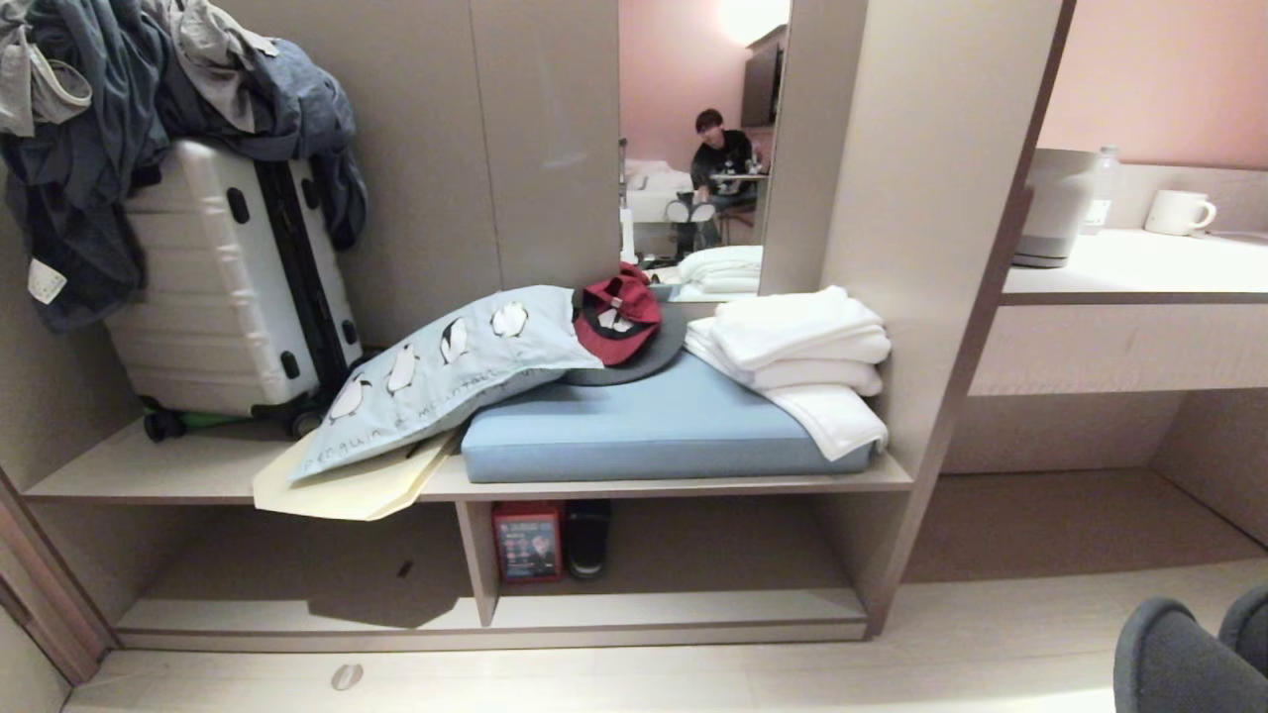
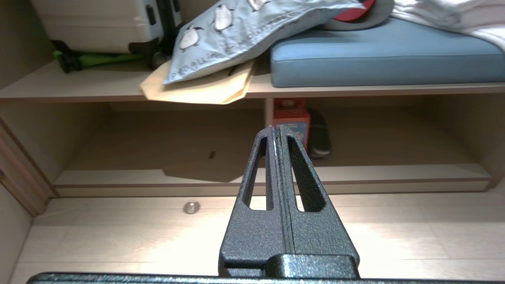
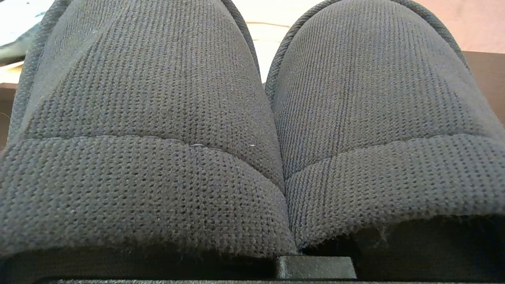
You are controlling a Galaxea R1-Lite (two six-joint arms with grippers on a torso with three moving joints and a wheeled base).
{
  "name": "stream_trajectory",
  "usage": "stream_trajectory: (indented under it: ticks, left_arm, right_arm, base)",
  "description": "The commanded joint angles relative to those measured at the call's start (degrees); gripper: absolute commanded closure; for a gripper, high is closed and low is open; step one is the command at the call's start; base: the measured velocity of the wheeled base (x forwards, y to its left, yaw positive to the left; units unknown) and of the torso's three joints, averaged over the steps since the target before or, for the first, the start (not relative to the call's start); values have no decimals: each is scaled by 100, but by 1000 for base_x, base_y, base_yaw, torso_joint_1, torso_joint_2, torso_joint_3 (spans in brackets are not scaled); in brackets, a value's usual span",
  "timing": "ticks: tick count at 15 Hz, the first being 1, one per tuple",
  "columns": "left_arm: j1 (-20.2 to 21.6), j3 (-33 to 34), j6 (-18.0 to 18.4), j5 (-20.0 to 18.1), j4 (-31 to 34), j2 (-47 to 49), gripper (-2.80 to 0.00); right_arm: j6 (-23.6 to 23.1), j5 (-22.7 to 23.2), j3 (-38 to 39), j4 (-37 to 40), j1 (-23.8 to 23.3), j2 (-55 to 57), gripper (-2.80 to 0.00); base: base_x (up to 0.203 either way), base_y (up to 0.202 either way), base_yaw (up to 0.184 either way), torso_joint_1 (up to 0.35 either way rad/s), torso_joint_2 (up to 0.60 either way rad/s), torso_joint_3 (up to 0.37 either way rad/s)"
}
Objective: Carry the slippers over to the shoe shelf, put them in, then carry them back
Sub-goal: Place the slippers on the floor
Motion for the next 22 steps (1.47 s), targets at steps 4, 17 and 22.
stream_trajectory:
  ticks: [4, 17, 22]
  left_arm:
    - [1, 0, -1, 1, -2, 0, 0]
    - [1, 0, -1, 1, -2, 0, 0]
    - [1, 0, -1, 1, -6, 0, 0]
  right_arm:
    - [1, 2, 0, -1, 1, 7, 0]
    - [1, 2, 0, -1, 1, -1, 0]
    - [-1, 2, 0, -1, 7, 5, 0]
  base:
    - [0, -196, 2, 1, 4, 0]
    - [0, -197, 2, 2, 2, 2]
    - [0, -198, 2, 2, 2, 3]
